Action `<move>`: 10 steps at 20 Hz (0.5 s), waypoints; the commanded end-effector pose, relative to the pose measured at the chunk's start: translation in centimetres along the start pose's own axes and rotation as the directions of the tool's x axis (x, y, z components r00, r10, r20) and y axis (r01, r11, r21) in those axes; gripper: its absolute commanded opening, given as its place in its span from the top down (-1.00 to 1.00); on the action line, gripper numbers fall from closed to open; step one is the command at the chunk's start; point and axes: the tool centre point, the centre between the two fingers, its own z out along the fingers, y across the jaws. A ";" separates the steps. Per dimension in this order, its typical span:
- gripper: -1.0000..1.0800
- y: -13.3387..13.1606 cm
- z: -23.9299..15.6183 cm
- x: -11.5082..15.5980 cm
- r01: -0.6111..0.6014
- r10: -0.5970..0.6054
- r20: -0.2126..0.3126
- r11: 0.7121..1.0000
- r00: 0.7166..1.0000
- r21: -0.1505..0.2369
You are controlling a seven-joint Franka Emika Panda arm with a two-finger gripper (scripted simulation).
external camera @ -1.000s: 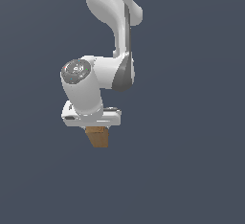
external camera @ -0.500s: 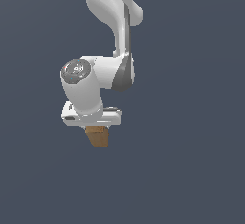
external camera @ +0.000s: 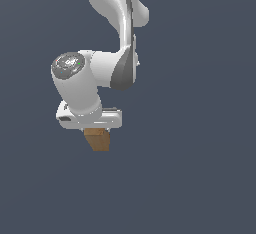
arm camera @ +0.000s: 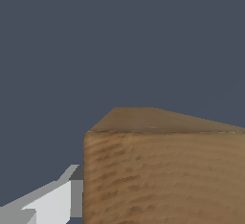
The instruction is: Pick up the object and move it to a goal position.
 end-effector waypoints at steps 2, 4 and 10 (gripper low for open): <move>1.00 1.4 -3.1 0.2 -0.001 0.001 -0.012 1.000 1.000 -0.002; 1.00 2.2 -4.8 0.2 -0.001 0.001 -0.013 1.000 1.000 -0.002; 1.00 5.0 -10.1 0.2 -0.001 0.001 -0.013 1.000 1.000 -0.002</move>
